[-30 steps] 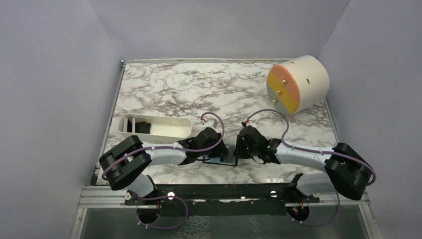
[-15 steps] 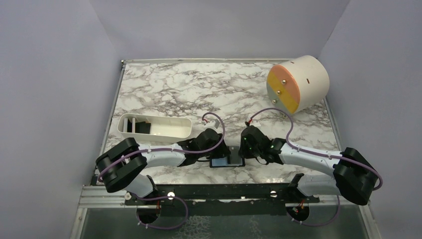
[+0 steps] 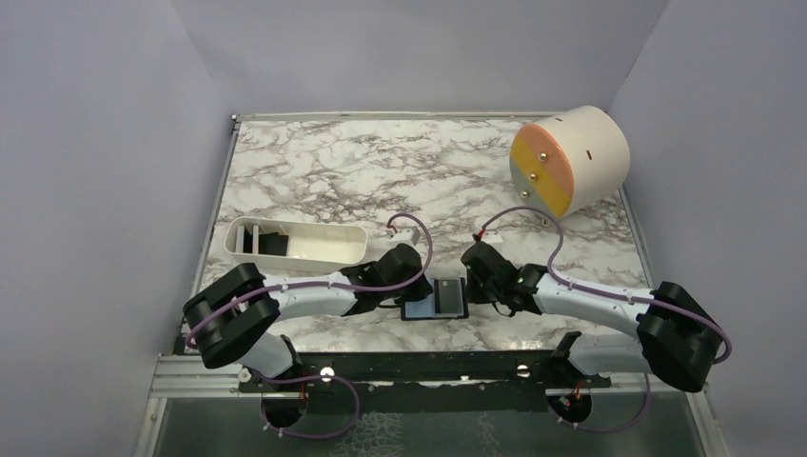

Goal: Put the credit cards into the card holder
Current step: Insert the credit card into the card holder.

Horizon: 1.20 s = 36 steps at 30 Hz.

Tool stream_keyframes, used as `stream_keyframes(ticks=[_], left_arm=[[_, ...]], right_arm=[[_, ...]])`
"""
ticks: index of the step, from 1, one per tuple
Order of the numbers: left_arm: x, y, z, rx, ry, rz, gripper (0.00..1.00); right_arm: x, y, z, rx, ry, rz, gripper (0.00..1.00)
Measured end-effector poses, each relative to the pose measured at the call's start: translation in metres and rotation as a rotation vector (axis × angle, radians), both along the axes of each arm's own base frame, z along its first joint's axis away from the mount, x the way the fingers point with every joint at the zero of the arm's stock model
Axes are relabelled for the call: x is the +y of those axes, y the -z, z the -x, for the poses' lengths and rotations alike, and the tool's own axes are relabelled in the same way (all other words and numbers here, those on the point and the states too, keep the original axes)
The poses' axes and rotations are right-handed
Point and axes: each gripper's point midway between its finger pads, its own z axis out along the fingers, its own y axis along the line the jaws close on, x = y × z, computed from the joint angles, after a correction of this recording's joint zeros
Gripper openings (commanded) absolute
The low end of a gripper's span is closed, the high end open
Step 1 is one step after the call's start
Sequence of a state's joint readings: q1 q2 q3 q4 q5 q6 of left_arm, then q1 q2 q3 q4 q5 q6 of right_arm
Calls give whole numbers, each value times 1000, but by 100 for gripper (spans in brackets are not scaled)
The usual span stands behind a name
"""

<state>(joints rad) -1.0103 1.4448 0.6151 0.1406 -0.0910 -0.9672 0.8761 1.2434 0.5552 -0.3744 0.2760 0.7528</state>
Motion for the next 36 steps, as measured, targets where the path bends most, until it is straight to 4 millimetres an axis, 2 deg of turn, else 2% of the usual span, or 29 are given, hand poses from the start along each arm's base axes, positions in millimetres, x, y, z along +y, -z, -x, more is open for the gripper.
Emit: stream_keyframes(ticks=[14,32,36], left_arm=[[-10,23,3,54,45,-46,0],[-20,19,8,69,81,-3,1],[-18,19,8,65,83,-13,23]], right_arm=[[3,7,-2,8,-4,7,19],[4,7,-2,8,-7,1,18],[4,6,-2,7,-7,0,22]])
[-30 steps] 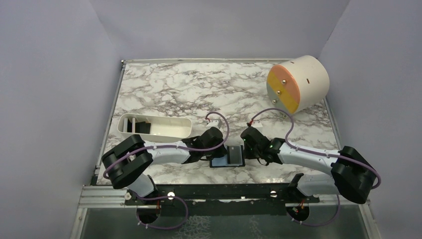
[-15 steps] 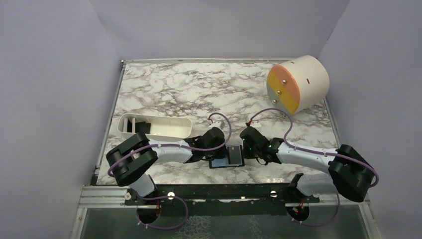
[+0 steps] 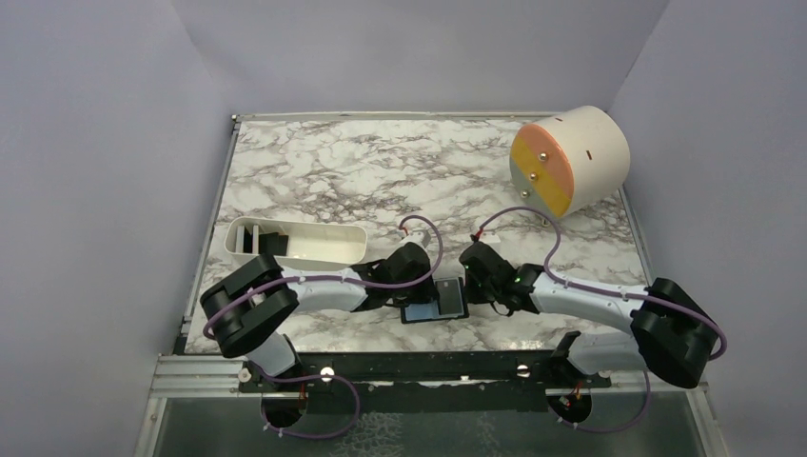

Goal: Put the credit cards into the card holder
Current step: Insert the credit card into the card holder.

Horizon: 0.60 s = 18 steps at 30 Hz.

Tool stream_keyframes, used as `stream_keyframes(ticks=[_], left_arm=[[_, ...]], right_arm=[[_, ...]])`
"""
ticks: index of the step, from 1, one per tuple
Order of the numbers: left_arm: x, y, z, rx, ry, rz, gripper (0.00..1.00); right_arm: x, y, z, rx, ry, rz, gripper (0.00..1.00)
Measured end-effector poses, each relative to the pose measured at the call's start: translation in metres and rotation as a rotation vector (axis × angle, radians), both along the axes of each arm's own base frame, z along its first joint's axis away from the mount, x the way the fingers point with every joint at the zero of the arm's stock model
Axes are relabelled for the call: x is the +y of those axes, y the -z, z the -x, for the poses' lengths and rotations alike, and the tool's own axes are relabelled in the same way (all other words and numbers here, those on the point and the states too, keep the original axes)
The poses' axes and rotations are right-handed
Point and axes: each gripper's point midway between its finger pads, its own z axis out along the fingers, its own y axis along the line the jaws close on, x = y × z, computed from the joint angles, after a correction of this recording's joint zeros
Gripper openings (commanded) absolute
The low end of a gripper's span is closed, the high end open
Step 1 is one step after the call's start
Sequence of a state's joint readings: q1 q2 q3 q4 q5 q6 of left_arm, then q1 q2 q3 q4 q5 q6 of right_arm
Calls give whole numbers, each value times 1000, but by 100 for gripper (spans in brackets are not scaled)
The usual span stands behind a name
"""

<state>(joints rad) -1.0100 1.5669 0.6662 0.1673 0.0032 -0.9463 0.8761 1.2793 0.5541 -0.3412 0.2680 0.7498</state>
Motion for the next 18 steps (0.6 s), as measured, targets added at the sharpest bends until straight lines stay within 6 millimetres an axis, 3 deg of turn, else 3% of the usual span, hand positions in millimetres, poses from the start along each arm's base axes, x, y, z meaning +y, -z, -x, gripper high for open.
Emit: stream_keyframes(ticks=[2,5,11,14,18], left_arm=[[4,-3,-1,-12,4,-19,34],[6,-23,-11,-71,0,-34,45],[21,-83,-52,-226,-59,-43,51],[45,-100,-79,-271,-114,-84,51],[107,-109,-117,-302,-217,-200,51]], right_arm=[[0,-2,0,-4,0,-4,24],[1,-10,-1,-22,-3,-24,28],[3,-28,-3,-68,-15,-65,32],[3,-36,-3,-87,-22,-79,33],[4,-47,-5,-119,-32,-105,33]])
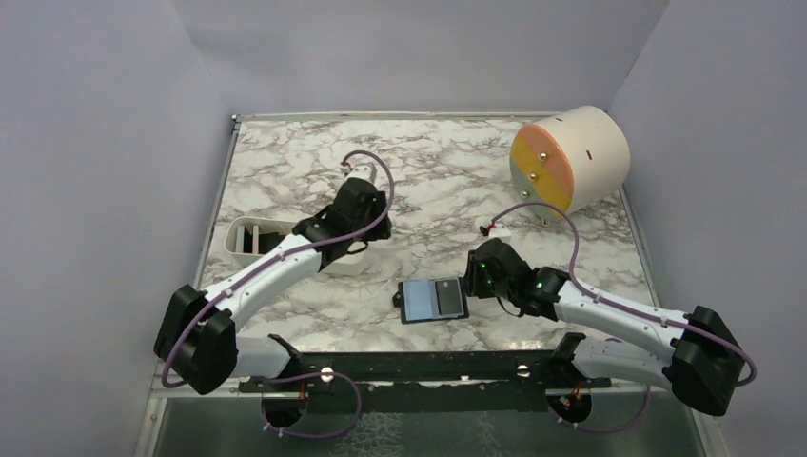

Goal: Put the credit cards into the card holder
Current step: Insert the credit card into the card holder, then pick up the credit card from the storage box.

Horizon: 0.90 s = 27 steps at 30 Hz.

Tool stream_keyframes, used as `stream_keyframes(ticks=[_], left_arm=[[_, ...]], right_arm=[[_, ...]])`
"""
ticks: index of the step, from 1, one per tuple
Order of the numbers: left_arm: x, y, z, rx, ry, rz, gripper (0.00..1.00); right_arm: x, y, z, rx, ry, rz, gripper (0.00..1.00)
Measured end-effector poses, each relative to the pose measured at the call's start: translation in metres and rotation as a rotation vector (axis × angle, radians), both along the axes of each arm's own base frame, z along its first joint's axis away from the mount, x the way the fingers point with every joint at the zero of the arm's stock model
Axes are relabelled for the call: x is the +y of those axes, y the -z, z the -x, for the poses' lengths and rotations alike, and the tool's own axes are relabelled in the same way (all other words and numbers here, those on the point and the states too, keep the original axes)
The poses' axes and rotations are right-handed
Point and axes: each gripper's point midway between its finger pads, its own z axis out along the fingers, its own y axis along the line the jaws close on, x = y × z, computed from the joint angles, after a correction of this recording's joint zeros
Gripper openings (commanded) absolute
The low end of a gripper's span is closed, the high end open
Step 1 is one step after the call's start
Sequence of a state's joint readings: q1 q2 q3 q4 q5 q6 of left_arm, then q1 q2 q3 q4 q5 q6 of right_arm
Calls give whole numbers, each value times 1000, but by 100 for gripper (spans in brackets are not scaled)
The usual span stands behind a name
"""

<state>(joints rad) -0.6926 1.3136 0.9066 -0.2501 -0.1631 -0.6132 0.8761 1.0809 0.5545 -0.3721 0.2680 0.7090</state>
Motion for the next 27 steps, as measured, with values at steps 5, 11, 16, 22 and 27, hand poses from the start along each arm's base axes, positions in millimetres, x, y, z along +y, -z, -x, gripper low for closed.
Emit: stream_keyframes(ticks=[5,11,16,22,27], left_arm=[[81,-11,-21,-38,-130,-140,51],[146,-41,-28,-150,-216,-287,51],[198,-39,-32,-153,-295,-436,51],[255,-19,-30,-62,-377,-560,51],[290,-1,-28,24,-406,-628,52]], right_arm=[[1,-8,-1,-24,-8,-17,33],[2,-9,-2,-34,-27,-13,33],[4,-10,-2,-40,-50,-15,33],[6,-11,-1,-48,-77,-11,33],[7,-11,-1,-49,-94,-6,33]])
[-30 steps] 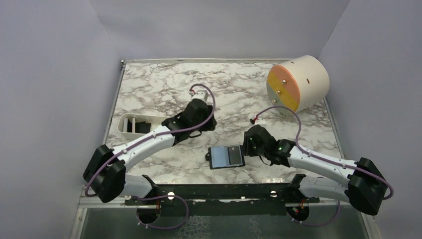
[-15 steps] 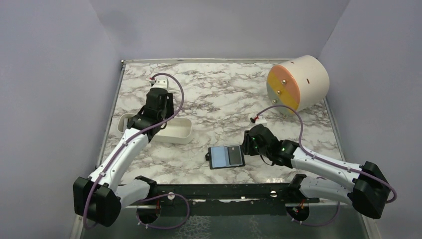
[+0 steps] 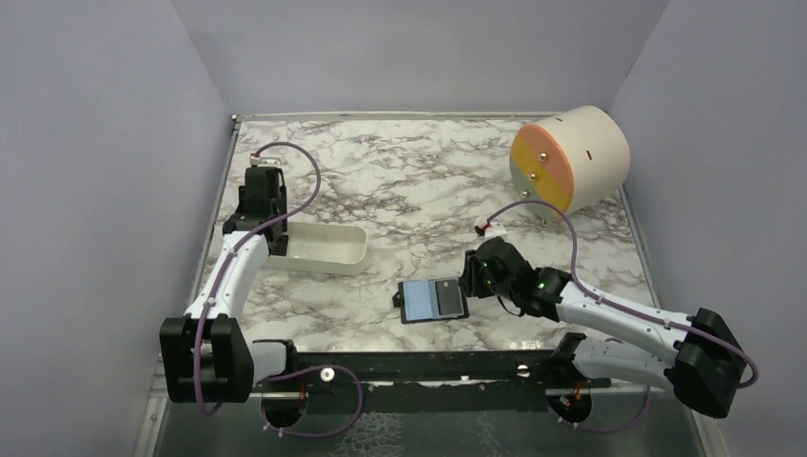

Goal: Put the credit cards into the card holder
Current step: Pick up the credit card from the storage box.

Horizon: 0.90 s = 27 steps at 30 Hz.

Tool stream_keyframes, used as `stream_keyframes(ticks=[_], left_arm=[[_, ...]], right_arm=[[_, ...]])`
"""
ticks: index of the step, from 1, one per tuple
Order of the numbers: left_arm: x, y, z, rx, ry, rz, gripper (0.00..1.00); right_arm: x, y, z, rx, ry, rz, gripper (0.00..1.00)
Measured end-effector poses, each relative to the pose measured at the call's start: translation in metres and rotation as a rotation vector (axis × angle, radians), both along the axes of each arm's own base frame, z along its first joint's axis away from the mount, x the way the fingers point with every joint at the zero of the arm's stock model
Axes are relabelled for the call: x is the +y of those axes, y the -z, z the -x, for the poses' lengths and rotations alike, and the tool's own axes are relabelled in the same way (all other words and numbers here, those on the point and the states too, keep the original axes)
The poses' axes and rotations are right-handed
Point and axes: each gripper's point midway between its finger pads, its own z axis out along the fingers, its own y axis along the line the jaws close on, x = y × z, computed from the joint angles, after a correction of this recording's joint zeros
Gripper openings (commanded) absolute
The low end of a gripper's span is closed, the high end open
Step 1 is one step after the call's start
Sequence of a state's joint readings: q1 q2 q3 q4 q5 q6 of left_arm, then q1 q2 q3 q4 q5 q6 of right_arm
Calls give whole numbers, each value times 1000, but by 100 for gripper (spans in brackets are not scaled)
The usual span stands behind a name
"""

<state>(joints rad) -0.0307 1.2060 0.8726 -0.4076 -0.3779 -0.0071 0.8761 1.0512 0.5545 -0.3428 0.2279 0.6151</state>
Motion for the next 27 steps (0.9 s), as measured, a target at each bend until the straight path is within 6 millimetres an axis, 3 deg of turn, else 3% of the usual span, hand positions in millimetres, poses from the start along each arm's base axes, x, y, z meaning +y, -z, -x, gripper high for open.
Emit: stream_keyframes(ticks=[8,17,27], left_arm=[[25,36,8,76,39,-28,52],[38,61,-5,131,55,-29,52],[50,68,-9,149,47,-78,52]], right_arm=[[0,-1,-1,-7,-10,3,33],[2,-2,-1,-12,-16,0,33],[2,-6,-2,-25,-19,-9,33]])
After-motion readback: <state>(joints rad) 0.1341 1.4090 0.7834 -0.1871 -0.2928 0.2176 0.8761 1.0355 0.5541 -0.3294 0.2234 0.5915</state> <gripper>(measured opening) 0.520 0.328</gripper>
